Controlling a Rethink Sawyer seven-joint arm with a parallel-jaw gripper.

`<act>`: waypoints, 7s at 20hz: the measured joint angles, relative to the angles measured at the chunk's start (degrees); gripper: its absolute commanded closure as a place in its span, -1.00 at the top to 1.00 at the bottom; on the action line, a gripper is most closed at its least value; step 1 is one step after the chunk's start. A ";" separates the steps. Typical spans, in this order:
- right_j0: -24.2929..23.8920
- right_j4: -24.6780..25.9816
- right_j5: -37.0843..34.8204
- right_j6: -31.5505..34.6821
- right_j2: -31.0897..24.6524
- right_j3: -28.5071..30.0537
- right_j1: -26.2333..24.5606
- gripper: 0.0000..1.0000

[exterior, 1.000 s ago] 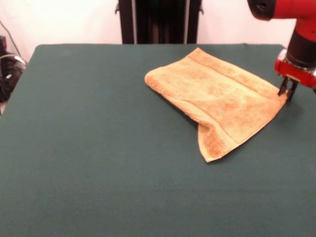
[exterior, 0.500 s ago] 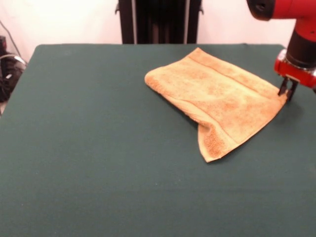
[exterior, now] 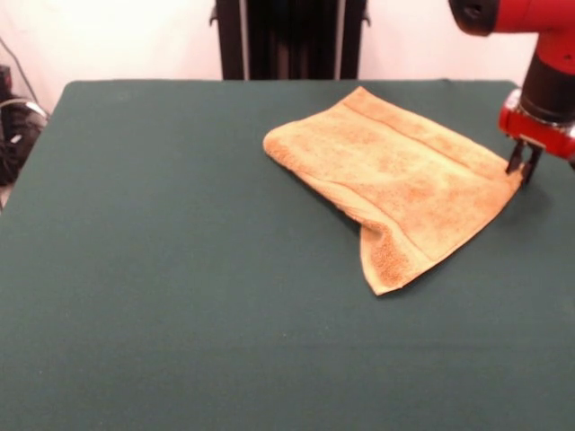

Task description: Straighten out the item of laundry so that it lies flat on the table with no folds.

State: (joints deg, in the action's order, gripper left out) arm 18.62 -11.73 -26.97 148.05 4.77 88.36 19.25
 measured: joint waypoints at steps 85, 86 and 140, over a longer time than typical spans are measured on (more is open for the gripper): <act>2.48 -17.51 14.87 4.45 -11.46 25.05 6.73 1.00; 1.89 -17.33 14.56 4.45 -11.48 25.59 7.44 1.00; 9.83 -25.74 5.60 15.07 9.60 20.78 13.00 1.00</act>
State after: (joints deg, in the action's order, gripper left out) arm 28.44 -37.47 -21.37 163.11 14.37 109.15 32.25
